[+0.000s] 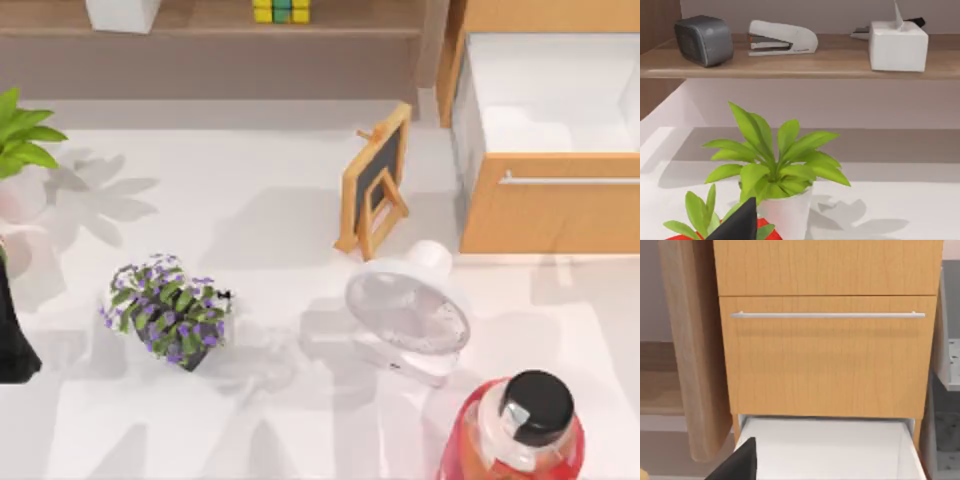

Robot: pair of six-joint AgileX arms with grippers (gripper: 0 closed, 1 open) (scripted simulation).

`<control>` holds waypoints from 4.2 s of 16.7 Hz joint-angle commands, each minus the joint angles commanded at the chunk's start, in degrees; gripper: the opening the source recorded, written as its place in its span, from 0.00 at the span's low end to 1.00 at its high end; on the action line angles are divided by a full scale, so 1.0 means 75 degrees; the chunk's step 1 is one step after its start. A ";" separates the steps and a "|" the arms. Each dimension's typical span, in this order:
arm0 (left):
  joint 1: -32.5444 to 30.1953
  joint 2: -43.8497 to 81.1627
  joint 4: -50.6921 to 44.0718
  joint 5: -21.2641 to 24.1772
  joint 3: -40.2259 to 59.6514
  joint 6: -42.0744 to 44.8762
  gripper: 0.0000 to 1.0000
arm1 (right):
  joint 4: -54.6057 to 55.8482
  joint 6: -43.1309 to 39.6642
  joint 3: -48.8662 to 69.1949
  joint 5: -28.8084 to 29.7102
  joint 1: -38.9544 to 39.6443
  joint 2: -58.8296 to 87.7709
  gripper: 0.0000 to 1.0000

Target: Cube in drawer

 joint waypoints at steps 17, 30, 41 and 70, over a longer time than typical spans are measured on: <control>0.0000 0.0000 0.0000 0.0000 0.0000 0.0000 1.00 | 0.3602 -0.0036 0.9081 0.4314 0.3722 1.3091 1.00; 0.0000 0.0000 0.0000 0.0000 0.0000 0.0000 1.00 | 0.3824 -0.0079 1.0431 0.4560 0.3725 1.4607 1.00; 0.0000 0.0000 0.0000 0.0000 0.0000 0.0000 1.00 | 0.2749 -0.0101 1.2846 0.4155 0.3318 1.5923 1.00; 0.0000 0.0000 0.0000 0.0000 0.0000 0.0000 1.00 | 0.2775 -0.0085 1.2517 0.4192 0.3370 1.5542 0.00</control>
